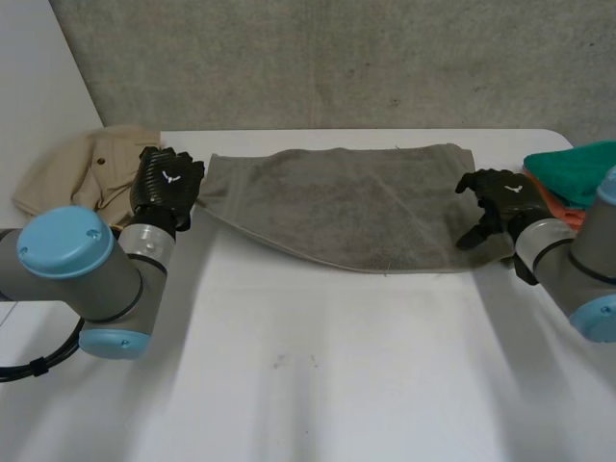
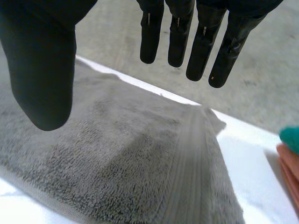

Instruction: Fold the laundry.

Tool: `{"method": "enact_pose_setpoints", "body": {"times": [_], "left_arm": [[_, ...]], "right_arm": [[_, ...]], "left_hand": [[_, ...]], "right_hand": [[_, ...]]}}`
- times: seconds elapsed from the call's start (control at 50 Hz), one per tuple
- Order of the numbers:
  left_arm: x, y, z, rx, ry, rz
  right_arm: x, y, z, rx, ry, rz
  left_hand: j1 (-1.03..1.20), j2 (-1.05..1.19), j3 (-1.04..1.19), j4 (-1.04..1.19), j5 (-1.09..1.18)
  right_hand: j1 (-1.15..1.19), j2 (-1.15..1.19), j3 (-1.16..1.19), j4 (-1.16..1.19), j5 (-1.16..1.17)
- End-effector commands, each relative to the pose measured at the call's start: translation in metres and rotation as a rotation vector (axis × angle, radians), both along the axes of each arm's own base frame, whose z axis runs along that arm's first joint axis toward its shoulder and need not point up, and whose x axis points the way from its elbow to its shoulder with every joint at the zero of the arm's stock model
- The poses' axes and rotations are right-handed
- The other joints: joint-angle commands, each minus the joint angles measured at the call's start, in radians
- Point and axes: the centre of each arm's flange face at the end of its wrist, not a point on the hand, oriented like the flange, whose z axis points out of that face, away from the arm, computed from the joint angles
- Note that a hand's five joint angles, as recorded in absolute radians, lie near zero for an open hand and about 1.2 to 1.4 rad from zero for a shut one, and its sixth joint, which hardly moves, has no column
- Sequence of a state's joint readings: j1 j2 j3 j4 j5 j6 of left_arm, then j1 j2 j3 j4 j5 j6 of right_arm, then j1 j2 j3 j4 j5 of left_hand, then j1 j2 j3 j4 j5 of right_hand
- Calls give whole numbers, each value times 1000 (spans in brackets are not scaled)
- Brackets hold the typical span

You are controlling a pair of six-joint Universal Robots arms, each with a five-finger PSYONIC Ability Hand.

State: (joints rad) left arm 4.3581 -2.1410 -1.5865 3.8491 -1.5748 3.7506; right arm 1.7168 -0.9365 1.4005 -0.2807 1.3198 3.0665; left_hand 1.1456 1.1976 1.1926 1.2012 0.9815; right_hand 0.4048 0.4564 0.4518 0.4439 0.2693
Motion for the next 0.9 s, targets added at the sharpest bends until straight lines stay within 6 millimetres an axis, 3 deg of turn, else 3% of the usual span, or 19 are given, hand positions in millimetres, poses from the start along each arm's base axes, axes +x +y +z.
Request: {"method": "enact_pose_setpoints", "body": {"times": [0.02, 0.14, 0.34, 0.6, 0.68, 0.72, 0.76, 0.9], "left_arm": [[1, 4, 5, -3, 3, 0], [2, 4, 10, -17, 6, -3], [4, 0, 15, -29, 8, 5], [5, -2, 11, -22, 6, 10], [5, -2, 11, -23, 6, 11], [5, -2, 11, -24, 5, 12], [5, -2, 12, -24, 5, 12], [9, 6, 12, 35, -21, 15]], "right_arm": [[-18, -10, 3, 70, -39, -40], [-26, -13, 4, 90, 77, 15], [-30, -12, -10, 2, 473, 141], [-28, -36, -35, -53, 493, 139], [-28, -45, -37, -107, 492, 121], [-29, -49, -38, -132, 495, 112], [-29, -52, -37, -148, 496, 103], [-29, -47, -17, -165, 496, 102]], "left_hand": [[251, 199, 204, 195, 240], [251, 199, 204, 195, 240], [251, 199, 204, 195, 240], [251, 199, 204, 195, 240], [251, 199, 204, 195, 240], [251, 199, 204, 195, 240], [251, 199, 204, 195, 240], [251, 199, 204, 195, 240]], "right_hand": [[82, 31, 35, 43, 43], [100, 48, 53, 61, 61], [170, 119, 123, 131, 131], [335, 283, 288, 296, 296], [455, 403, 408, 416, 416], [642, 591, 595, 603, 603], [989, 938, 942, 950, 950], [992, 940, 944, 952, 952]]}}
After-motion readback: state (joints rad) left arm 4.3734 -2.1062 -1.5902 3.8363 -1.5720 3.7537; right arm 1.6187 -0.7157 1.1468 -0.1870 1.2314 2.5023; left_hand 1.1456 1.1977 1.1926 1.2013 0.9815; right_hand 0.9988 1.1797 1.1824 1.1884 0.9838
